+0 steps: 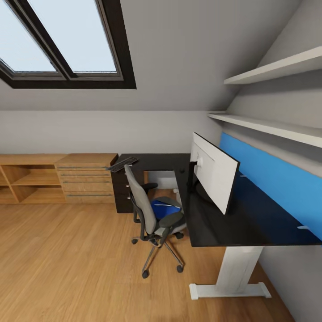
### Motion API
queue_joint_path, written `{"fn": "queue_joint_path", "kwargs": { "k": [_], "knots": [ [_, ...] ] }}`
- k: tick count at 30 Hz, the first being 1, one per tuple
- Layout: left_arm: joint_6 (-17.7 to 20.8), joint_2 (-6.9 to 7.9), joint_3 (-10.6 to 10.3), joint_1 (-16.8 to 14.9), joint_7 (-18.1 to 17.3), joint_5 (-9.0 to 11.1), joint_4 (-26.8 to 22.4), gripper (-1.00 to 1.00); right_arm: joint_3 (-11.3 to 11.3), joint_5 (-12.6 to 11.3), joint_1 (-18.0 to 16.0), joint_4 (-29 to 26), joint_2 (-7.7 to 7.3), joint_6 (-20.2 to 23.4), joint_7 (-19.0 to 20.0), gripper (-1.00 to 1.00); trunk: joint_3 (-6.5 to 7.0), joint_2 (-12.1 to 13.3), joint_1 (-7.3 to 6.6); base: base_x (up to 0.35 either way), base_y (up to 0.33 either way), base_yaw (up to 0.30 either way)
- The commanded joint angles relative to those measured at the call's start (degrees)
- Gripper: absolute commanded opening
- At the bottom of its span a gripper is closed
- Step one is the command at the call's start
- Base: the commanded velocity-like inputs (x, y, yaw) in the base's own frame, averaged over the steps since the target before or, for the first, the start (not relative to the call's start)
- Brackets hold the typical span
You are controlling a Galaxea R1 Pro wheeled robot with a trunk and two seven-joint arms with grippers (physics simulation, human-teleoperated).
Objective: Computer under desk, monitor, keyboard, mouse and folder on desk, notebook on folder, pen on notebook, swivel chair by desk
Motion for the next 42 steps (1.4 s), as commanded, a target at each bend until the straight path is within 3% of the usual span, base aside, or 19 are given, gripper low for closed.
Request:
{"fn": "queue_joint_path", "kwargs": {
  "k": [1, 42],
  "knots": [
    [0.0, -0.01, -0.1, 0.0, 0.0, 0.5, -0.1, 1.00, 0.0, 0.3, 0.0, 0.1, 0.00, -0.2, -0.1, 1.00, -0.24, -0.5, 0.23, 0.000, 0.000, 0.000],
    [0.4, 0.25, 0.0, 0.0, 0.2, 0.4, -2.1, 1.00, -0.1, 0.2, 0.0, -0.1, -0.09, -0.2, -0.1, 1.00, -7.60, -16.9, 9.24, 0.000, 0.000, -0.011]
  ]
}}
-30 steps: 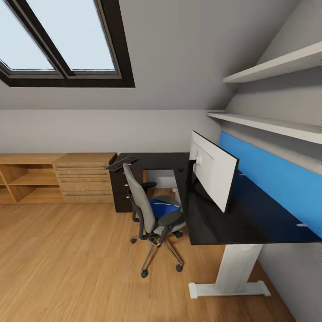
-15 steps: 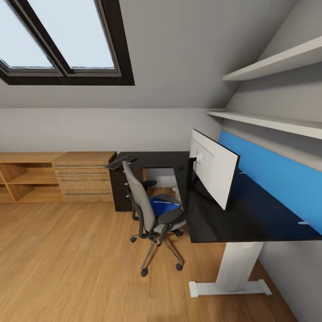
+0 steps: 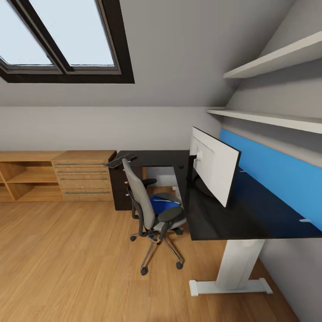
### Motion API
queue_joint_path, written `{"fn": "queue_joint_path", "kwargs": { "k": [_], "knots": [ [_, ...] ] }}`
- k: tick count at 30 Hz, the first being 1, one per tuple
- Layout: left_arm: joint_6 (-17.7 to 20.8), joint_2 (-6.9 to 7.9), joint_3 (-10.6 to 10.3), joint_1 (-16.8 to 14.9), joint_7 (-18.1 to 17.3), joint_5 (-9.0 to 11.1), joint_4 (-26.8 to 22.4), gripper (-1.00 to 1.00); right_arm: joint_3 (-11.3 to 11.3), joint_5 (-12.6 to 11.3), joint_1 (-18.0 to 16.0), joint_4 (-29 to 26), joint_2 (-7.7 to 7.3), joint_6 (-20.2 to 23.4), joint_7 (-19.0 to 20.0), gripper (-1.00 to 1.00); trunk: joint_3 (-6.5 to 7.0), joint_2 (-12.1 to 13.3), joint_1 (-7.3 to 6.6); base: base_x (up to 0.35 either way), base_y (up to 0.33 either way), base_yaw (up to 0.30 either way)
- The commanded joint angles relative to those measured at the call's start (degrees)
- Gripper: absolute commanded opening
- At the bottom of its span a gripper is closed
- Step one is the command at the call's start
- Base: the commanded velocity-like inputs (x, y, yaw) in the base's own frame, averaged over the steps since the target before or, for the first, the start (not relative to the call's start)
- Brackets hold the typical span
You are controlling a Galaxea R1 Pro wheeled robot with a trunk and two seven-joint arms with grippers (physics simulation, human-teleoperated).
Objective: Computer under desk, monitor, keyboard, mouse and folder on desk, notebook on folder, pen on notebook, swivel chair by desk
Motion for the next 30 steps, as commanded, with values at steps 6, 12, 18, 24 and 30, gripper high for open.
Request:
{"fn": "queue_joint_path", "kwargs": {
  "k": [6, 12, 18, 24, 30],
  "knots": [
    [0.0, 0.28, -0.1, 0.0, 0.1, 0.6, 0.0, 1.00, -0.1, 0.3, 0.0, -0.1, -0.17, -0.2, 0.0, 1.00, -1.13, -2.5, 1.33, 0.000, 0.000, 0.000],
    [0.0, 0.81, -0.1, 0.0, 0.0, 0.6, 0.1, 1.00, 0.0, 0.3, 0.0, 0.1, -0.25, -0.2, 0.0, 1.00, -2.21, -4.9, 2.65, 0.000, 0.000, 0.000],
    [0.1, 0.94, -0.2, 0.0, 0.0, 0.7, 1.1, 1.00, 0.2, 0.3, 0.0, 0.3, -0.13, -0.1, 0.0, 1.00, -3.29, -7.3, 3.96, 0.000, 0.000, 0.000],
    [0.2, 0.69, -0.1, 0.0, 0.0, 2.3, 1.5, 1.00, 0.1, 0.3, 0.0, 0.3, -0.24, -0.1, 0.0, 1.00, -4.36, -9.7, 5.28, 0.000, 0.000, 0.000],
    [-0.1, -0.41, -0.2, 0.0, -0.1, 2.7, 1.6, 1.00, 0.1, 0.3, 0.0, 0.2, -0.33, -0.2, -0.1, 1.00, -5.44, -12.1, 6.60, 0.000, 0.000, 0.000]
  ]
}}
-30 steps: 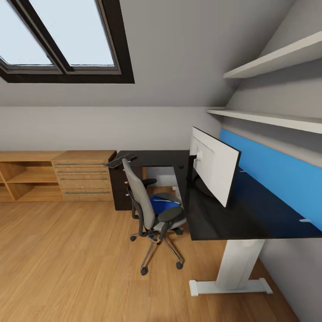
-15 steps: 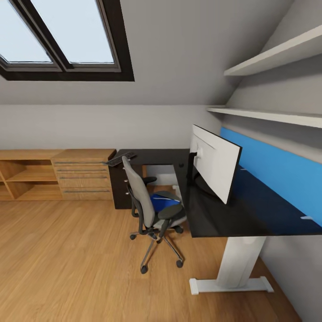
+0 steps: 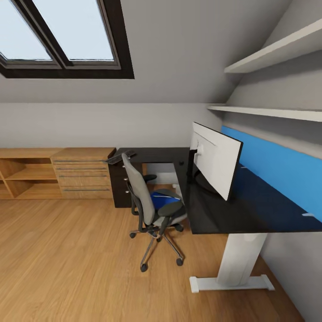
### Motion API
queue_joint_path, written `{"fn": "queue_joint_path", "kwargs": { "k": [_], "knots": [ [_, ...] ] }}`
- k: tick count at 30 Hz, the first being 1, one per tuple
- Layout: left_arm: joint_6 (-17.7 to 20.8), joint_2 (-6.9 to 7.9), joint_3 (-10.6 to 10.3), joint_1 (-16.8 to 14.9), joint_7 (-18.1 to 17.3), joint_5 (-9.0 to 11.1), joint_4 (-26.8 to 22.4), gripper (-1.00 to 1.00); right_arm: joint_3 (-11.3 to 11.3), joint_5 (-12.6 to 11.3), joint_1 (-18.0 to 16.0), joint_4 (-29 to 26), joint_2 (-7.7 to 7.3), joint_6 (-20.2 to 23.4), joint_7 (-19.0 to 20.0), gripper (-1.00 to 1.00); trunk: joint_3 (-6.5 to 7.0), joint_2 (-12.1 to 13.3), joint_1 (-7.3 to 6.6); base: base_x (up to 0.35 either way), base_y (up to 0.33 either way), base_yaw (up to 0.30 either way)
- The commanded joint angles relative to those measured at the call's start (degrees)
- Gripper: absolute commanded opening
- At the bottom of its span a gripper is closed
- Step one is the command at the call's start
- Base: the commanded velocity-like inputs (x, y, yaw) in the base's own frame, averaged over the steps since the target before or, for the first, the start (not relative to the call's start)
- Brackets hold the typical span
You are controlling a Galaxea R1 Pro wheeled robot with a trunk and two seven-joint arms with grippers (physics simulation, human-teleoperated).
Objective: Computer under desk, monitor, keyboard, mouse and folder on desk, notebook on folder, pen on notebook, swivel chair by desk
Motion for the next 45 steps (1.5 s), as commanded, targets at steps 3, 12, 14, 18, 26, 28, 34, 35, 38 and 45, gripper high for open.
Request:
{"fn": "queue_joint_path", "kwargs": {
  "k": [3, 12, 14, 18, 26, 28, 34, 35, 38, 45],
  "knots": [
    [-0.3, -0.16, -0.1, 0.0, 0.1, 0.6, -0.1, 1.00, -0.1, 0.3, 0.0, 0.1, -0.08, -0.2, -0.1, 1.00, -0.59, -1.2, 0.67, 0.000, 0.000, 0.000],
    [-1.2, -0.46, 1.8, 0.0, 0.1, 5.0, -0.3, 1.00, -0.1, 0.3, 0.0, 0.1, -0.25, -0.2, -0.1, 1.00, -2.21, -4.9, 2.64, 0.000, 0.000, -0.038],
    [-2.9, -0.57, 2.1, 0.0, 0.0, 6.4, -0.5, 1.00, -0.1, 0.3, 0.0, 0.1, -0.20, -0.2, -0.1, 1.00, -2.57, -5.7, 3.08, 0.000, 0.000, -0.126],
    [-4.0, -0.54, 2.2, 0.0, 0.0, 7.0, -0.5, 1.00, 0.0, 0.3, 0.0, 0.1, -0.04, -0.2, -0.1, 1.00, -3.30, -7.3, 3.96, 0.000, 0.000, -0.178],
    [-4.6, -0.58, 2.2, 0.0, -0.3, 7.1, -0.7, 1.00, 0.0, 0.3, 0.0, 0.1, -0.08, -0.2, 0.0, 1.00, -4.90, -10.5, 5.72, 0.000, 0.000, -0.194],
    [-4.7, -0.54, 2.2, 0.0, -0.2, 7.1, -0.7, 1.00, 0.1, 0.4, 0.0, 0.1, -0.04, -0.2, 0.0, 1.00, -5.27, -11.3, 6.16, 0.000, 0.000, -0.026],
    [-4.7, -0.25, 2.4, 0.0, 0.2, 7.1, -0.7, 1.00, 0.2, 0.4, 0.0, 0.2, -0.02, -0.3, 0.0, 1.00, -6.35, -13.7, 7.47, 0.000, 0.000, -0.006],
    [-4.7, -0.20, 2.5, 0.0, 0.6, 7.2, -0.8, 1.00, 0.2, 0.4, 0.0, 0.2, -0.02, -0.3, 0.0, 1.00, -6.53, -14.1, 7.69, 0.000, 0.000, 0.000],
    [-4.7, -0.33, 2.4, 0.0, 2.9, 7.2, -0.8, 1.00, 0.2, 0.4, 0.0, 0.1, -0.04, -0.3, 0.0, 1.00, -7.07, -15.3, 8.35, 0.000, 0.000, 0.000],
    [-4.7, -0.42, 1.9, 0.0, 5.0, 6.4, -0.7, 1.00, 0.2, 0.4, 0.0, 0.1, -0.05, -0.3, 0.0, 1.00, -7.61, -16.5, 9.01, 0.000, 0.000, 0.000]
  ]
}}
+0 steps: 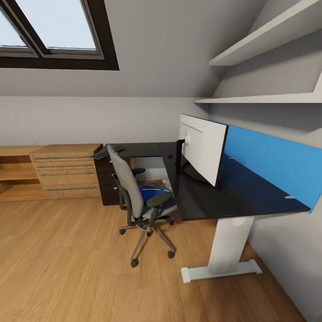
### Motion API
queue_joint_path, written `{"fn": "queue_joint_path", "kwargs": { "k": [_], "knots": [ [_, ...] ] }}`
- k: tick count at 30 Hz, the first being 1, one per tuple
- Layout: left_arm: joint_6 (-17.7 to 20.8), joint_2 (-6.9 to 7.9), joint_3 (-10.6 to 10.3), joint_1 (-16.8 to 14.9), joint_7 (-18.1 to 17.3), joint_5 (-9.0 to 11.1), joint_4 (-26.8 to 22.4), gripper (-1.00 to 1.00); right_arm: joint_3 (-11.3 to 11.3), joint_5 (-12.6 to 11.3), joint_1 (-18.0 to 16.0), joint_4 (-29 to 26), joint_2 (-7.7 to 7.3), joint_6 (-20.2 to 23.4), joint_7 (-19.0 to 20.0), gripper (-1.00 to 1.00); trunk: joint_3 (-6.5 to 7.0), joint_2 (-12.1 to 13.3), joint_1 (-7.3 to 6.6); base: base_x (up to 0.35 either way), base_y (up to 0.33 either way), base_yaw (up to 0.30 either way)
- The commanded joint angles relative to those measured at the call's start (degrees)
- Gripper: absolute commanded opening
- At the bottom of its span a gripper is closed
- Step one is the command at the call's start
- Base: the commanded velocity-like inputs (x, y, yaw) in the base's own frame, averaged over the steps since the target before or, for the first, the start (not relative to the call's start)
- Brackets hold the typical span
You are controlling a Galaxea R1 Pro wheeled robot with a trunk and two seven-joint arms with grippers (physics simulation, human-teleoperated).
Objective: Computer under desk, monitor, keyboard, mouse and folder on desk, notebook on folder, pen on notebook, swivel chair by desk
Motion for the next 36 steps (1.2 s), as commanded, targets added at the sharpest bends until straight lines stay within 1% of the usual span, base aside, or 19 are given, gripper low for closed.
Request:
{"fn": "queue_joint_path", "kwargs": {
  "k": [1, 2, 5, 16, 25, 28, 30, 31, 32, 33, 34, 35, 36],
  "knots": [
    [-0.1, 0.02, -0.3, 0.0, 0.2, -0.1, -0.1, 1.00, 0.0, 0.3, 0.0, 0.0, 0.01, -0.2, 0.0, 1.00, -0.04, 0.0, 0.00, 0.000, 0.000, 0.000],
    [-0.1, 0.14, -0.5, 0.0, 0.3, -0.9, 0.0, 1.00, 0.0, 0.3, 0.0, 0.0, -0.01, -0.2, 0.0, 1.00, -0.04, 0.0, 0.00, 0.000, 0.066, 0.000],
    [-0.1, 0.18, -0.5, 0.0, 0.3, -1.1, 0.1, 1.00, 0.0, 0.3, 0.0, 0.0, -0.05, -0.2, 0.0, 1.00, -0.04, 0.0, 0.00, 0.000, 0.187, 0.000],
    [-0.2, 0.20, -0.6, 0.0, 0.2, -1.2, 0.2, 1.00, 0.0, 0.3, 0.0, 0.0, 0.02, -0.2, 0.0, 1.00, -0.04, 0.0, 0.00, 0.000, 0.288, 0.000],
    [-0.2, -0.06, -0.7, 0.0, 0.4, -1.0, -0.1, 1.00, 0.0, 0.3, 0.0, 0.0, 0.17, -0.2, 0.0, 1.00, -0.09, 0.0, 0.00, 0.000, 0.056, 0.026],
    [-0.4, -0.22, -0.7, 0.0, 0.6, -0.9, -1.0, 1.00, 0.0, 0.2, 0.0, -0.3, 0.20, -1.6, -0.1, 1.00, -0.67, -1.2, 0.66, 0.000, 0.001, 0.067],
    [-0.6, -0.27, -0.5, 0.0, 0.6, -0.9, -4.6, 1.00, 0.1, 0.3, 0.0, -0.4, 0.38, -3.0, -0.1, 1.00, -1.04, -2.0, 1.10, 0.000, 0.001, 0.028],
    [-0.4, -0.36, -0.4, 0.0, 0.6, -0.9, -8.6, 1.00, 0.2, 0.3, 0.0, -0.5, 0.70, -3.8, -0.1, 1.00, -1.23, -2.4, 1.31, 0.000, 0.000, 0.016],
    [-0.3, -0.49, -0.4, 0.0, 0.6, -0.9, -11.0, 1.00, 0.2, 0.3, 0.0, -0.6, 0.90, -4.0, -0.1, 1.00, -1.41, -2.8, 1.53, 0.000, 0.000, 0.013],
    [0.3, -1.00, -0.4, 0.0, 0.6, -0.9, -15.9, 1.00, 0.3, 0.3, -0.1, -1.3, 1.25, -4.3, -0.1, 1.00, -1.59, -3.2, 1.75, 0.000, 0.000, 0.008],
    [1.8, -1.71, -0.4, 0.0, 0.6, -1.0, -20.7, 1.00, 0.4, 0.3, -0.3, -2.9, 1.59, -4.1, -0.2, 1.00, -1.77, -3.6, 1.97, 0.000, 0.000, 0.005],
    [3.0, -2.10, -0.4, 0.0, 0.7, -1.1, -23.1, 1.00, 0.4, 0.4, -0.5, -4.1, 1.76, -3.7, -0.2, 1.00, -1.95, -4.0, 2.19, 0.000, 0.000, 0.004],
    [6.4, -2.83, -0.4, 0.0, 1.2, -1.3, -28.0, 1.00, 0.4, 0.4, -1.0, -7.1, 2.12, -1.9, -0.3, 1.00, -2.13, -4.4, 2.41, 0.000, 0.000, 0.003]
  ]
}}
